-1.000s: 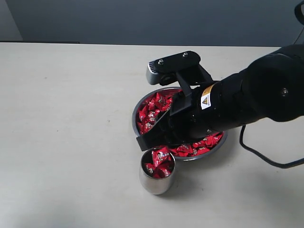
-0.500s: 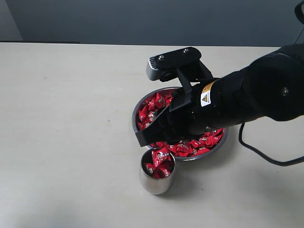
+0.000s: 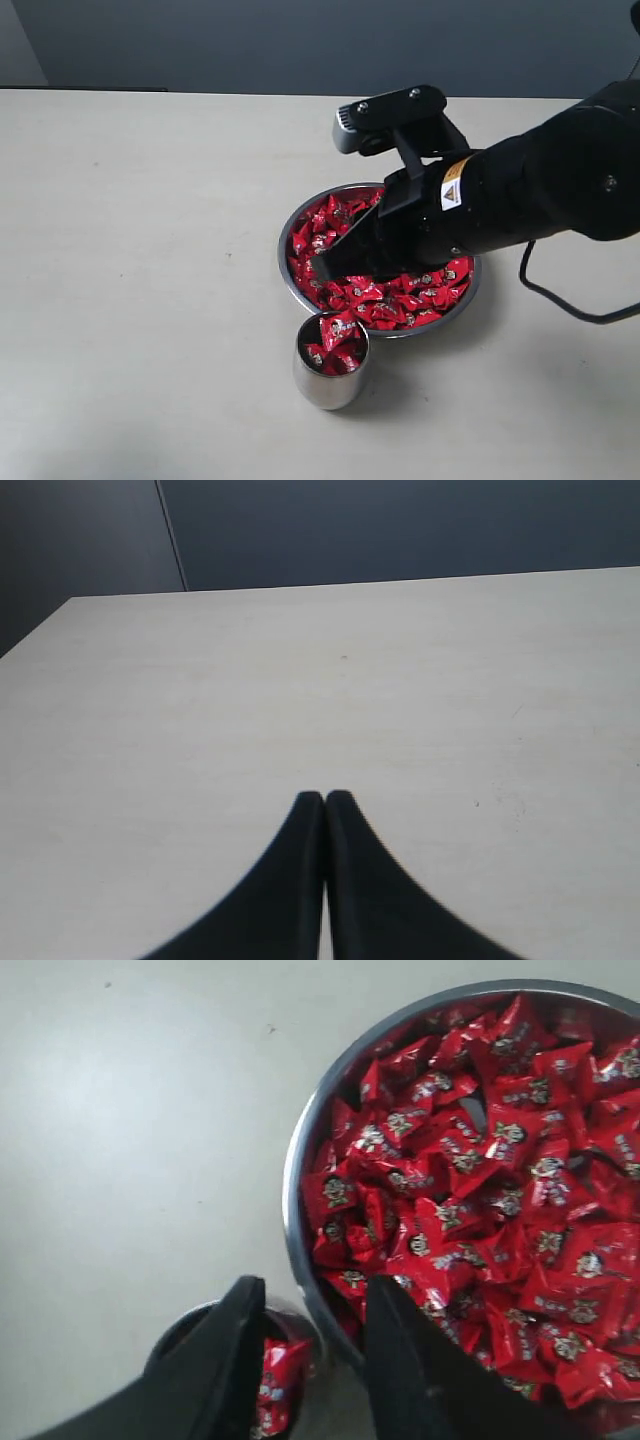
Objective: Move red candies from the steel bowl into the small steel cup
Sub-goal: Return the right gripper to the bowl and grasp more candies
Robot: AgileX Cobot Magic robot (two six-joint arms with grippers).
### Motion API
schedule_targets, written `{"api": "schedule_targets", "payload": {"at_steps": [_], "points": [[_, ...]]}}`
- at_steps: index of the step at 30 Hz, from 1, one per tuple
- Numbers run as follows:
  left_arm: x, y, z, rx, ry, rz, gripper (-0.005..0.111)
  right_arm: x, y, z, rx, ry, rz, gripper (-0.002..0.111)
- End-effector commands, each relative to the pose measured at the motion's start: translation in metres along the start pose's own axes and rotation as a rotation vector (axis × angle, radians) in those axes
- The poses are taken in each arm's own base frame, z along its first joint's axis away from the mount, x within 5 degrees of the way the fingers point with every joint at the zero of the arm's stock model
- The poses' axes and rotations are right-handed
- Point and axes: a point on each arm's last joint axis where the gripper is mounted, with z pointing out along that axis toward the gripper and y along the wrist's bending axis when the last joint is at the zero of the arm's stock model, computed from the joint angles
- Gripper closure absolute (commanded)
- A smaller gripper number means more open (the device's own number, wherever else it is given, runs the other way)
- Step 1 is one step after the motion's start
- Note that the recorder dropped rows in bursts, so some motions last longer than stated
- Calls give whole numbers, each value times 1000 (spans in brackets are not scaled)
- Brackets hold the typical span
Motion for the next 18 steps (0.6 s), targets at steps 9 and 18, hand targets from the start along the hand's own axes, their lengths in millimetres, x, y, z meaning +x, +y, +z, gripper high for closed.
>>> {"api": "schedule_targets", "payload": {"at_steps": [9,18], "points": [[1,0,0,5,-8,2,106,-10,-67,-11,149,-51,177,74],[1,0,0,5,-8,2,106,6,-88,26,180,135,256,74]]}}
